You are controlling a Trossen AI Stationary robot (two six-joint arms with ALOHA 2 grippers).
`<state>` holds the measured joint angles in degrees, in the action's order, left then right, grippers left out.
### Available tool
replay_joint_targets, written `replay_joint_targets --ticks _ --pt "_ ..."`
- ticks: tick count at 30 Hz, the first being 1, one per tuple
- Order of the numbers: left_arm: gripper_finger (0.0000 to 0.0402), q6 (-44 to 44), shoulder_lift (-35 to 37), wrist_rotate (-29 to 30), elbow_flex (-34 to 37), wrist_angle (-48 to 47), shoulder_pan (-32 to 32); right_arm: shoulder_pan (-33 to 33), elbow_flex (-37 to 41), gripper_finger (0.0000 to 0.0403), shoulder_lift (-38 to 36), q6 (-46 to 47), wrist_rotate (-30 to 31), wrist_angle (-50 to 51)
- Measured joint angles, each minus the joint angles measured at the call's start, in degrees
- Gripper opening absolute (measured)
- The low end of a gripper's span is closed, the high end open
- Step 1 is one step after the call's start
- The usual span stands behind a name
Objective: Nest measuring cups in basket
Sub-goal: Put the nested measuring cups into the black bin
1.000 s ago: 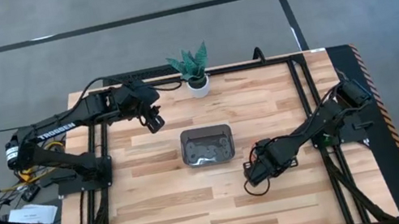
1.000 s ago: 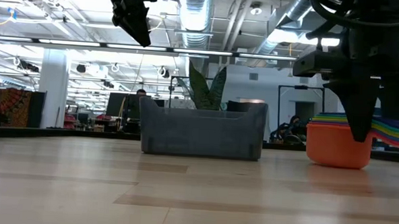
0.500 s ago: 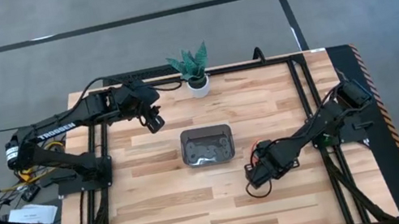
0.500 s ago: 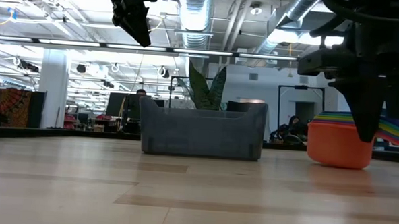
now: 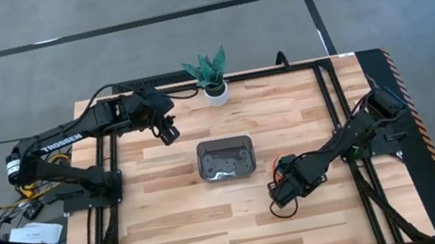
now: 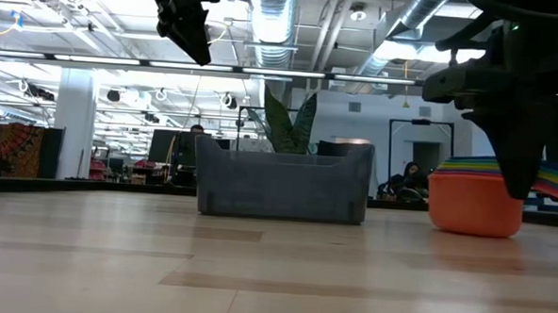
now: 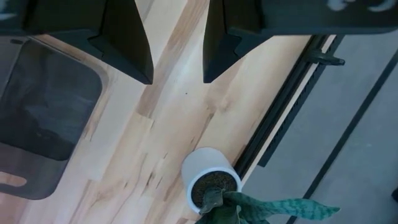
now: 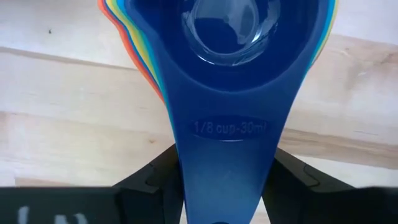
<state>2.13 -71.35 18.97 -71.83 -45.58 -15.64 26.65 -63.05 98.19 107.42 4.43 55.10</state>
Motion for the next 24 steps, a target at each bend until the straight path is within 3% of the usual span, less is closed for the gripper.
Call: replay_joint_targets --ticks 15,24 --pt "0.013 0.46 0.0 -0.36 0.0 -0.02 0.0 -0.02 0.0 0.0242 0.0 -4.55 -0.28 0.19" --pt "0.013 0.68 0.0 -0.53 0.0 -0.04 0.0 -0.02 0.02 0.0219 0.0 -9.12 -0.17 0.16"
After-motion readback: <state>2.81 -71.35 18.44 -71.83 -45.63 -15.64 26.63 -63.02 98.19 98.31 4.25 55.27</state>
